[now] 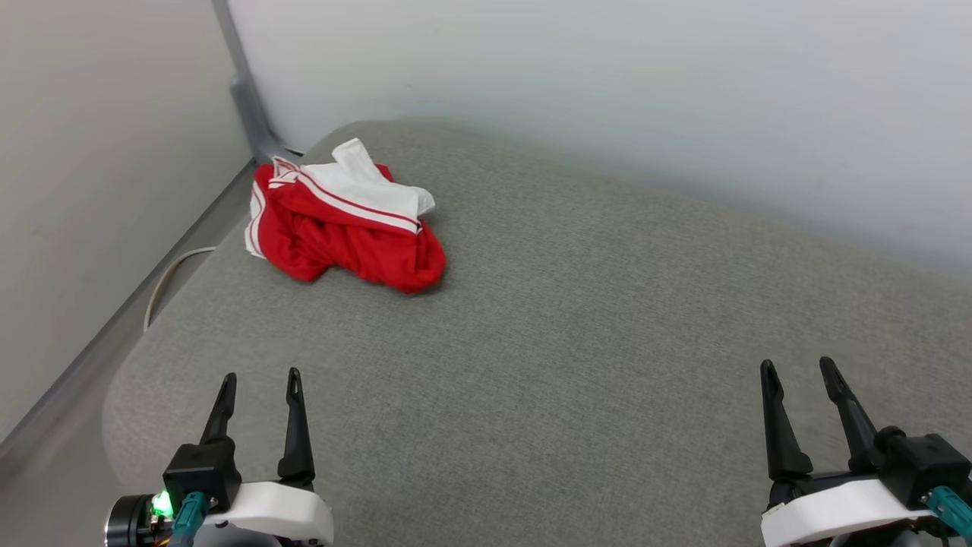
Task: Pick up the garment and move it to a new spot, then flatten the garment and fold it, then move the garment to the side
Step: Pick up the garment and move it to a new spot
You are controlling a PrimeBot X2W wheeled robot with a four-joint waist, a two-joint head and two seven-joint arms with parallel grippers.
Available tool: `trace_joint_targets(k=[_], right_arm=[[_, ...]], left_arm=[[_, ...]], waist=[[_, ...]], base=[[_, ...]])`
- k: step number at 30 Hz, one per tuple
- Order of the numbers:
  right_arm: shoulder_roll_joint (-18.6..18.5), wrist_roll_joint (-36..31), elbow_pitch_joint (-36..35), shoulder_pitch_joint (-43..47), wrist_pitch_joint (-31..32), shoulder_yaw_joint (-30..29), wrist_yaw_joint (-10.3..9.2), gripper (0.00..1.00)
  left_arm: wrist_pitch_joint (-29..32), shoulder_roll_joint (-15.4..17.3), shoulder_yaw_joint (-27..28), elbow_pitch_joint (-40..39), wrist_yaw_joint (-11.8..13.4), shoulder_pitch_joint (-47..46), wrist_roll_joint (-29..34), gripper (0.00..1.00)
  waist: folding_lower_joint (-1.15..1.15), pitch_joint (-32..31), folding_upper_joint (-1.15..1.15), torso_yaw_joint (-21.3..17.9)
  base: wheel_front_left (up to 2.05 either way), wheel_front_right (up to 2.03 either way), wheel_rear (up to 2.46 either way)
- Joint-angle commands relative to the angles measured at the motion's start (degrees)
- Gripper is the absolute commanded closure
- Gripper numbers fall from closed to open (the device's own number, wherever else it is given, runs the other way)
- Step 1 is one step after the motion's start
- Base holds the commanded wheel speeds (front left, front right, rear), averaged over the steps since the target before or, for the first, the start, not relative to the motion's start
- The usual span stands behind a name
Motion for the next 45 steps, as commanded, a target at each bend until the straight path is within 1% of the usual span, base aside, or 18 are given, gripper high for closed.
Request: trace_joint_targets(k=[1, 12, 15, 20, 23, 26, 29, 36, 39, 40, 43, 44, 45], right_arm=[[0.12, 0.23, -0.08, 0.03, -0.14, 0.08, -0.04, 0.00], [0.12, 0.10, 0.14, 0.09, -0.14, 0.47, -0.04, 0.00], [0.12, -0.16, 0.14, -0.04, -0.14, 0.73, -0.04, 0.00], [0.12, -1.47, -0.52, -0.97, -0.14, 0.79, -0.04, 0.00], [0.12, -2.71, -1.04, -1.89, -0.14, 0.55, -0.04, 0.00], [0.12, -4.07, -1.84, -3.09, -0.14, 0.48, -0.04, 0.00], [0.11, -5.63, -3.01, -4.48, -0.14, 0.19, -0.04, 0.00], [0.12, -9.18, -6.49, -8.33, -0.14, -0.30, -0.04, 0.00], [0.11, -10.22, -8.07, -9.78, -0.14, -0.85, -0.04, 0.00], [0.11, -10.22, -8.07, -9.78, -0.14, -0.85, -0.04, 0.00], [0.11, -11.09, -9.61, -10.85, -0.14, -1.26, -0.04, 0.00], [0.11, -11.27, -10.05, -11.08, -0.14, -1.36, -0.04, 0.00], [0.11, -11.58, -10.48, -11.35, -0.14, -1.50, -0.04, 0.00]], left_arm=[[-0.16, -0.06, 0.38, 0.03, -0.15, 0.12, -0.03, 0.00], [-0.16, -0.06, 0.85, 0.35, -0.40, 0.36, -0.26, 0.00], [-0.16, -0.04, 2.10, 0.72, -1.57, -1.09, -0.97, 0.00], [-0.16, 1.07, 5.71, 1.24, -4.26, -5.30, -1.87, 0.00], [-0.16, 2.49, 7.45, 2.14, -5.75, -9.51, -1.51, 0.00], [-0.16, 3.31, 9.63, 3.25, -6.77, -14.40, -2.89, 0.00], [-0.15, 5.24, 11.02, 5.39, -7.39, -19.67, -2.82, 0.00], [-0.15, 9.27, 13.28, 11.35, -8.55, -34.11, -6.15, 0.00], [-0.12, 11.79, 12.02, 15.58, -8.90, -39.75, -7.86, 0.00], [-0.12, 11.79, 12.02, 15.58, -8.90, -39.75, -7.86, 0.00], [1.80, 14.49, 10.25, 20.26, -9.00, -45.22, -11.40, 0.00], [3.47, 15.29, 8.43, 21.50, -9.04, -46.53, -13.08, 0.00], [4.57, 16.10, 7.44, 22.29, -9.03, -48.23, -16.09, 0.00]], waist=[[-0.01, -0.04, 0.00, 1.00], [-0.01, -0.15, 0.00, 2.19], [-0.01, -0.09, 0.00, 1.83], [-0.01, 1.29, 0.00, 0.38], [-0.01, 3.30, 0.00, -0.69], [-0.01, 5.97, 0.00, -1.91], [-0.01, 9.24, 0.00, -3.22], [-0.01, 17.64, 0.00, -5.37], [-0.01, 20.69, 0.00, -5.80], [-0.01, 20.69, 0.00, -5.80], [-0.01, 23.14, 0.00, -6.23], [-0.01, 23.83, 0.00, -6.37], [-0.01, 24.53, 0.00, -6.53]], base=[[0.00, 0.00, 0.00], [0.00, 0.00, 0.00], [0.00, 0.00, 0.00], [0.00, 0.00, 0.00], [0.00, 0.00, 0.00], [0.00, 0.00, 0.00], [0.00, 0.00, 0.00], [0.00, 0.00, 0.00], [0.00, 0.00, 0.00], [0.00, 0.00, 0.00], [0.00, 0.00, 0.00], [0.00, 0.00, 0.00], [0.00, 0.00, 0.00]])
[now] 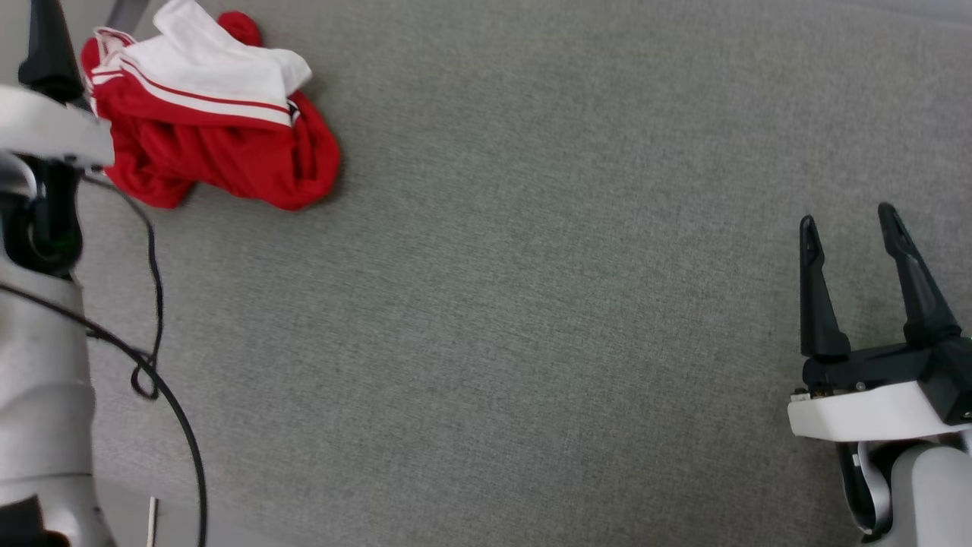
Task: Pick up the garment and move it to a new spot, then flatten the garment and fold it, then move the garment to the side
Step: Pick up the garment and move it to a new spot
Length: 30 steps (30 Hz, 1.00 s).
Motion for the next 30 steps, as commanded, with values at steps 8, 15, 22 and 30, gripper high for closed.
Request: trace_joint_targets(k=[8, 15, 22, 30], right_arm=[[0.10, -1.29, -3.06, -2.71, -0.14, -0.04, -0.04, 0.00], [0.09, -2.35, -4.74, -4.15, -0.14, 0.03, -0.04, 0.00], [0.09, -3.48, -6.70, -5.11, -0.14, -0.09, -0.04, 0.00], [0.09, -4.17, -8.08, -5.92, -0.14, -0.05, -0.04, 0.00]], left_arm=[[18.18, 9.79, -11.00, 5.52, -0.01, -6.44, -16.89, 0.00], [33.81, 14.29, -17.06, 9.20, -0.01, -8.86, -27.27, 0.00], [44.71, 16.36, -21.07, 14.22, -0.02, -12.12, -32.42, 0.00], [51.98, 16.63, -26.68, 18.01, -0.02, -13.24, -35.07, 0.00]], waist=[[-0.01, 6.21, 0.00, -2.37], [-0.01, 9.02, 0.00, -3.44], [-0.01, 12.19, 0.00, -4.76], [-0.01, 15.48, 0.00, -5.56]], base=[[0.00, 0.00, 0.00], [0.00, 0.00, 0.00], [0.00, 0.00, 0.00], [0.00, 0.00, 0.00]])
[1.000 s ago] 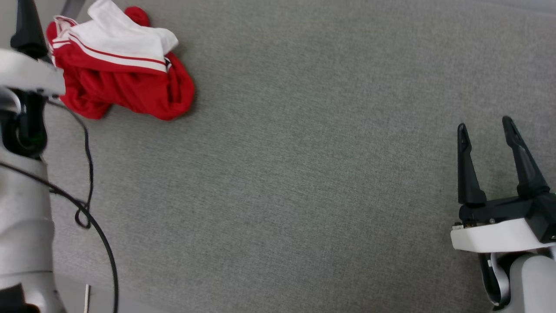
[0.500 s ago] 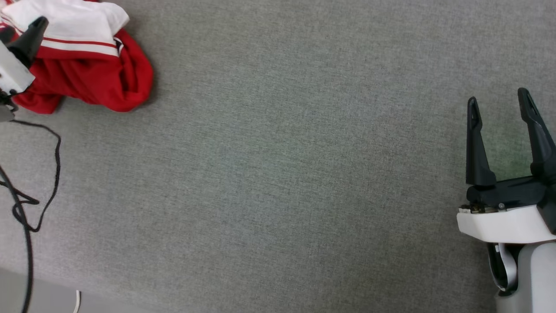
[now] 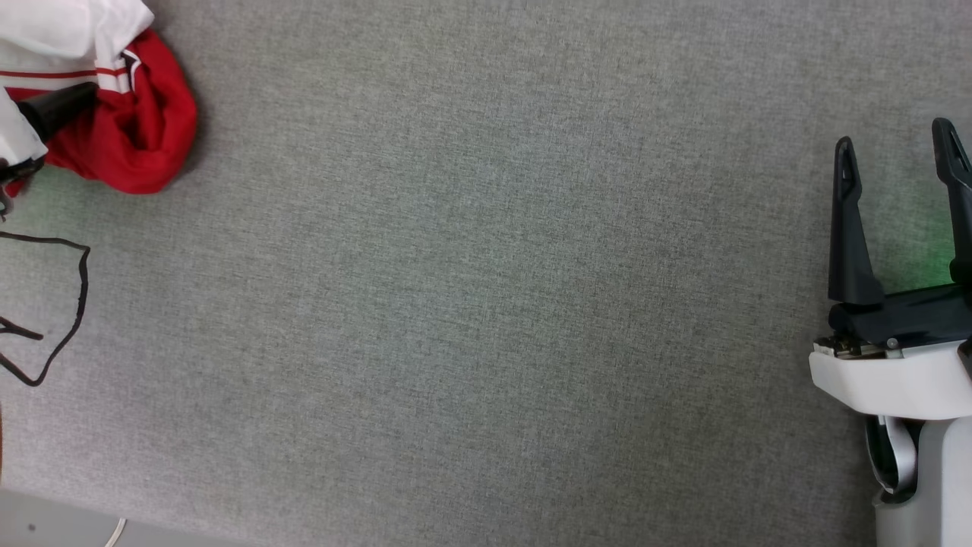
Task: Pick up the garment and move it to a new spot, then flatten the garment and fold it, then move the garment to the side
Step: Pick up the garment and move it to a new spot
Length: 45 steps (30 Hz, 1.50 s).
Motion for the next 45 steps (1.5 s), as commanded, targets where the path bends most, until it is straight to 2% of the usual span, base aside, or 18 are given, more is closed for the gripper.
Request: trace_joint_targets(k=[1, 4, 5, 6, 14, 21, 27, 34, 41, 42, 45], right_arm=[[0.08, -0.26, -0.35, -0.86, -0.14, -0.01, -0.04, 0.00], [0.08, -0.16, -0.17, -1.07, -0.14, 0.07, -0.04, 0.00], [0.08, 0.02, 0.05, -1.13, -0.14, 0.12, -0.04, 0.00], [0.08, 0.21, 0.28, -1.19, -0.14, 0.18, -0.04, 0.00], [0.08, 1.84, 2.05, 0.35, -0.14, 0.92, -0.04, 0.00], [0.09, 3.17, 4.20, 3.33, -0.15, 0.76, -0.04, 0.00], [0.09, 5.08, 5.41, 4.80, -0.14, 0.98, -0.04, 0.00], [0.10, 7.28, 6.52, 6.26, -0.14, 1.14, -0.05, 0.00], [0.09, 9.27, 6.66, 6.49, -0.14, 0.81, -0.04, 0.00], [0.09, 9.27, 6.66, 6.49, -0.14, 0.81, -0.04, 0.00], [0.11, 9.78, 6.49, 6.20, -0.14, 0.56, -0.04, 0.00]], left_arm=[[0.97, -1.56, -1.21, 1.09, -0.01, 0.54, -0.80, 0.00], [0.58, -2.25, -3.21, 1.79, -0.01, 1.05, -1.42, 0.00], [0.62, -2.26, -3.83, 2.10, -0.01, 1.25, -1.67, 0.65], [0.14, -2.20, -4.48, 2.14, -0.02, 1.32, -1.85, 1.00], [-6.59, 2.21, -8.63, -1.82, 0.04, -0.41, -2.46, 1.00], [-10.33, 4.66, -17.64, -9.57, 0.04, -2.55, -2.29, 1.00], [-12.09, 5.44, -26.95, -17.33, 0.04, -4.65, -2.60, 1.00], [-14.24, 3.62, -37.66, -25.84, 0.05, -7.16, -3.37, 1.00], [-16.16, -1.02, -48.36, -32.18, 0.05, -8.89, -3.44, 1.00], [-16.16, -1.02, -48.36, -32.18, 0.05, -8.89, -3.44, 1.00], [-17.70, -3.89, -51.95, -33.43, 0.05, -9.83, -3.86, 1.00]], waist=[[-0.01, 0.74, 0.00, -0.16], [-0.01, 0.97, 0.00, -0.30], [-0.01, 0.85, 0.00, -0.36], [-0.01, 0.59, 0.00, -0.40], [-0.01, -4.73, 0.00, -0.35], [-0.01, -11.84, 0.00, 0.13], [-0.01, -16.53, 0.00, -0.55], [-0.01, -20.31, 0.00, -3.16], [-0.01, -21.57, 0.00, -8.41], [-0.01, -21.57, 0.00, -8.41], [-0.01, -21.39, 0.00, -11.01]], base=[[0.00, 0.00, 0.00], [0.00, 0.00, 0.00], [0.00, 0.00, 0.00], [0.00, 0.00, 0.00], [0.00, 0.00, 0.00], [0.00, 0.00, 0.00], [0.00, 0.00, 0.00], [0.00, 0.00, 0.00], [0.00, 0.00, 0.00], [0.00, 0.00, 0.00], [0.00, 0.00, 0.00]])
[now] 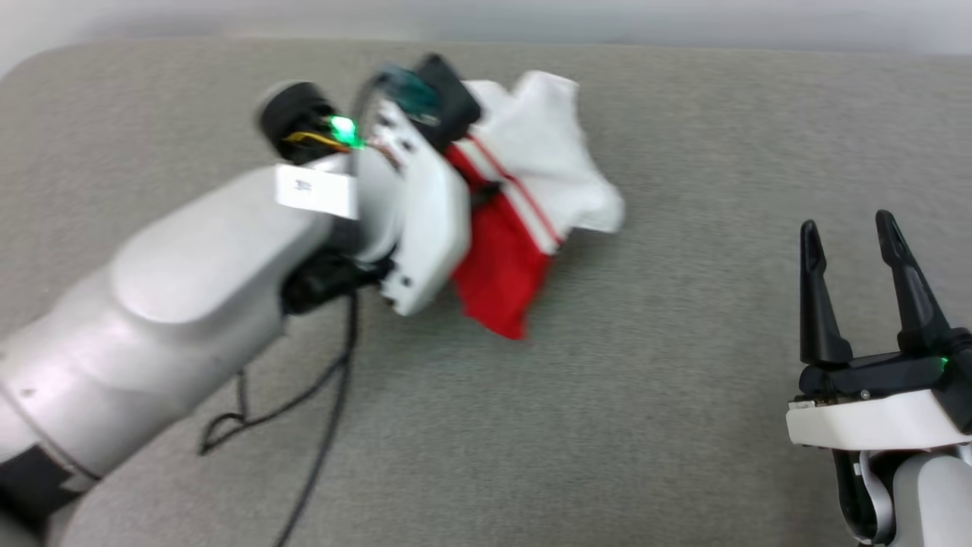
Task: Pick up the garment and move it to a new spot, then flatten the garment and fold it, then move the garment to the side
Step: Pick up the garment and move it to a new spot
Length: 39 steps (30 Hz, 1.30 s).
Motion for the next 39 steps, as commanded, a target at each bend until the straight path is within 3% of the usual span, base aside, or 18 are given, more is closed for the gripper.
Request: trace_joint_targets(k=[1, 6, 10, 21, 24, 25, 26, 36, 39], right_arm=[[0.14, 0.36, -0.14, 0.01, -0.14, -0.16, -0.04, 0.00], [0.14, 1.79, -0.53, -0.78, -0.14, -0.66, -0.04, 0.00], [0.14, 2.73, -0.82, -1.32, -0.14, -0.99, -0.04, 0.00], [0.15, 3.53, -1.47, -2.64, -0.14, -0.98, -0.04, 0.00], [0.14, 3.12, -1.19, -2.64, -0.14, -1.50, -0.04, 0.00], [0.15, 2.89, -1.08, -2.43, -0.14, -1.51, -0.04, 0.00], [0.15, 2.77, -0.94, -2.18, -0.14, -1.58, -0.04, 0.00], [0.14, 1.35, 0.98, 1.76, -0.14, -2.11, -0.04, 0.00], [0.14, 0.94, 1.64, 3.23, -0.14, -2.30, -0.04, 0.00]], left_arm=[[-0.68, -1.02, -0.57, -0.43, 0.12, -1.02, -0.23, 1.00], [-1.59, -7.00, -3.37, -0.95, 0.12, -0.25, 0.66, 1.00], [1.28, -10.74, -3.64, -0.67, 0.12, 3.33, 3.27, 1.00], [7.22, -16.50, -3.59, 1.68, 0.11, 13.65, 9.63, 1.00], [5.93, -17.36, -3.68, 3.23, 0.11, 15.24, 11.11, 1.00], [4.69, -17.53, -3.66, 3.66, 0.12, 15.12, 11.06, 0.71], [3.04, -17.83, -3.66, 3.85, 0.12, 14.75, 11.30, 0.00], [-22.10, -19.52, -3.08, 10.58, 0.12, 13.80, 12.91, 0.00], [-28.71, -19.43, -1.27, 12.98, 1.86, 15.49, 13.75, 0.00]], waist=[[0.00, 0.07, 0.00, -2.57], [0.00, 1.62, 0.00, -7.61], [0.00, 3.14, 0.00, -10.20], [0.00, 6.32, 0.00, -13.30], [0.00, 6.18, 0.00, -12.95], [0.00, 5.87, 0.00, -12.67], [0.00, 5.44, 0.00, -12.33], [0.00, -2.24, 0.00, -7.94], [0.00, -4.64, 0.00, -6.56]], base=[[0.00, 0.00, 0.00], [0.00, 0.00, 0.00], [0.00, 0.00, 0.00], [0.00, 0.00, 0.00], [0.00, 0.00, 0.00], [0.00, 0.00, 0.00], [0.00, 0.00, 0.00], [0.00, 0.00, 0.00], [0.00, 0.00, 0.00]])
